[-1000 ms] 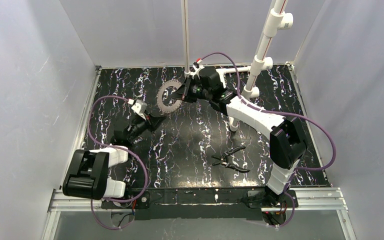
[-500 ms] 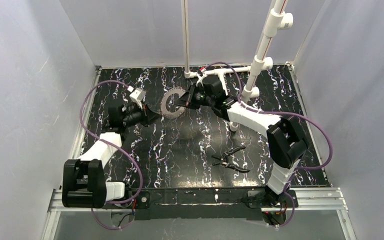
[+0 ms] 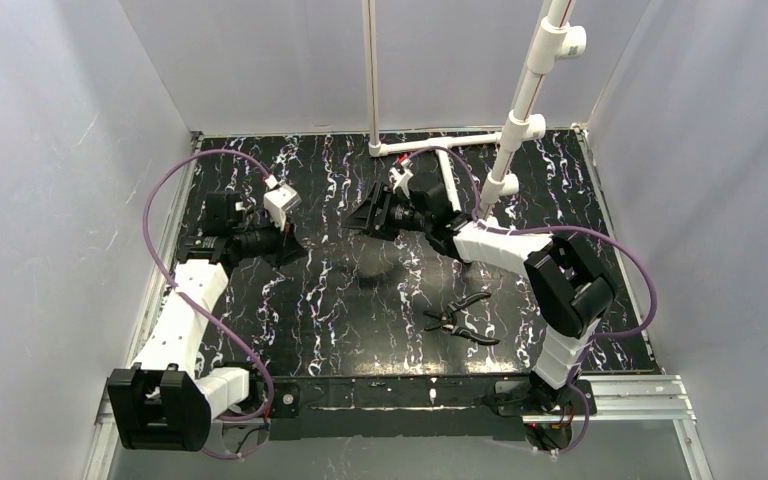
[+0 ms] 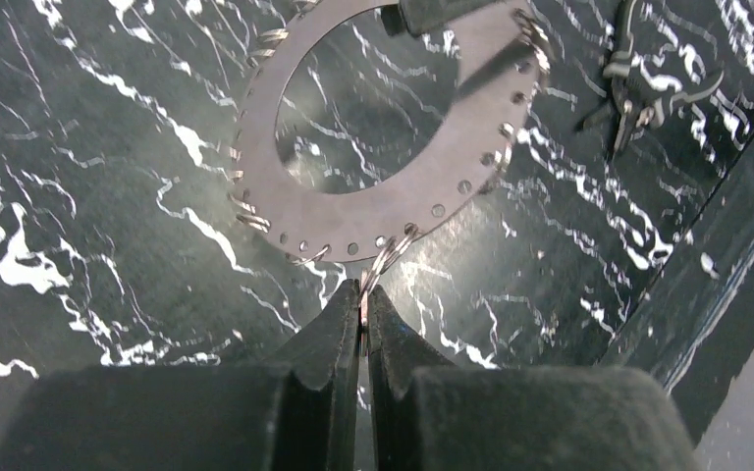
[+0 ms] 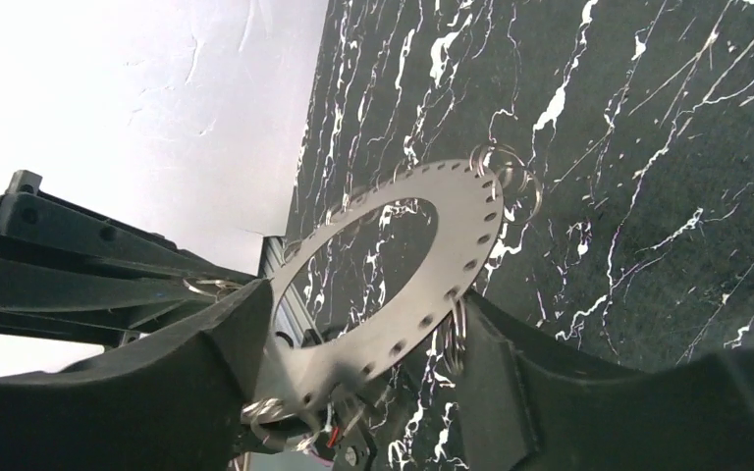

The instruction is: Remove the keys from the keyring

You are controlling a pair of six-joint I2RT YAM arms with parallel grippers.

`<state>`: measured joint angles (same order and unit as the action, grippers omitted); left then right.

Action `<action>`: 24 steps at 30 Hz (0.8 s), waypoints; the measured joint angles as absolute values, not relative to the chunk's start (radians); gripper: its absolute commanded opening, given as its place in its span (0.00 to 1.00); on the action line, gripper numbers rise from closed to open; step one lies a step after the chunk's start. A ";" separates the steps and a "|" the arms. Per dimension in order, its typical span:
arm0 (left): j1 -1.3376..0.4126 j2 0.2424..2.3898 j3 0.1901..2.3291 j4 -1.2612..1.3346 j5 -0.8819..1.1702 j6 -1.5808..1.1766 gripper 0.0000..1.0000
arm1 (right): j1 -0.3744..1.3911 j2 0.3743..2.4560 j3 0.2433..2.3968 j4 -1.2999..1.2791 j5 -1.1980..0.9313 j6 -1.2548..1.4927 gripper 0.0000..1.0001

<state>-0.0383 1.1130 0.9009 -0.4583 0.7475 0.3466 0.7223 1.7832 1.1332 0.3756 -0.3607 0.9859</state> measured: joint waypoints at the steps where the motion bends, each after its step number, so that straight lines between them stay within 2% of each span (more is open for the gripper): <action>1: -0.038 1.108 0.901 -0.490 0.742 0.371 0.00 | 0.722 1.783 1.127 0.380 -0.366 0.986 0.81; 6: -0.038 1.110 0.926 -0.620 0.710 0.477 0.00 | 0.722 1.781 1.089 0.407 -0.388 0.966 0.98; 18: -0.038 1.118 1.010 -0.772 0.670 0.669 0.00 | 0.722 1.736 1.052 0.361 -0.454 0.802 0.98; 24: -0.038 1.090 1.017 -0.810 0.673 0.785 0.00 | 0.722 1.703 1.072 0.297 -0.482 0.629 0.98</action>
